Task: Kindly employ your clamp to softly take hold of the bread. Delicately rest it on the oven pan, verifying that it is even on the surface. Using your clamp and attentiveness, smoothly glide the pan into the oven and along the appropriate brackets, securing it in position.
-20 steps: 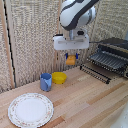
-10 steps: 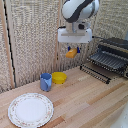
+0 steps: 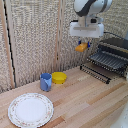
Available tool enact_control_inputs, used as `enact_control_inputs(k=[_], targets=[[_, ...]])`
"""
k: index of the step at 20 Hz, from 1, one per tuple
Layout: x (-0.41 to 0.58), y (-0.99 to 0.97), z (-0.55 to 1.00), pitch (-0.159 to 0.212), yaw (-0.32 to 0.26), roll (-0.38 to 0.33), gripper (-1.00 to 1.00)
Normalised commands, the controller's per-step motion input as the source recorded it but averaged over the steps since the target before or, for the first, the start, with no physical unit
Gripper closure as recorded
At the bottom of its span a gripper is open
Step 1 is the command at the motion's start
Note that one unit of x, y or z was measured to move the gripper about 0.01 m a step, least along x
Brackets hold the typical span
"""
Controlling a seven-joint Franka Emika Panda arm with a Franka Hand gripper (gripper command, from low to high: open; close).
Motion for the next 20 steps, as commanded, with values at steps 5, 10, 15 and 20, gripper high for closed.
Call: enact_control_inputs(k=[5, 10, 15, 20], targets=[[0.158, -0.86, 0.24, -0.025, -0.074, 0.058, 1.00], [0.319, -0.78, 0.12, -0.050, -0.088, 0.060, 1.00], [0.487, -0.71, 0.10, -0.038, -0.085, 0.069, 1.00], [0.527, -0.73, 0.17, -0.011, -0.070, 0.066, 1.00]])
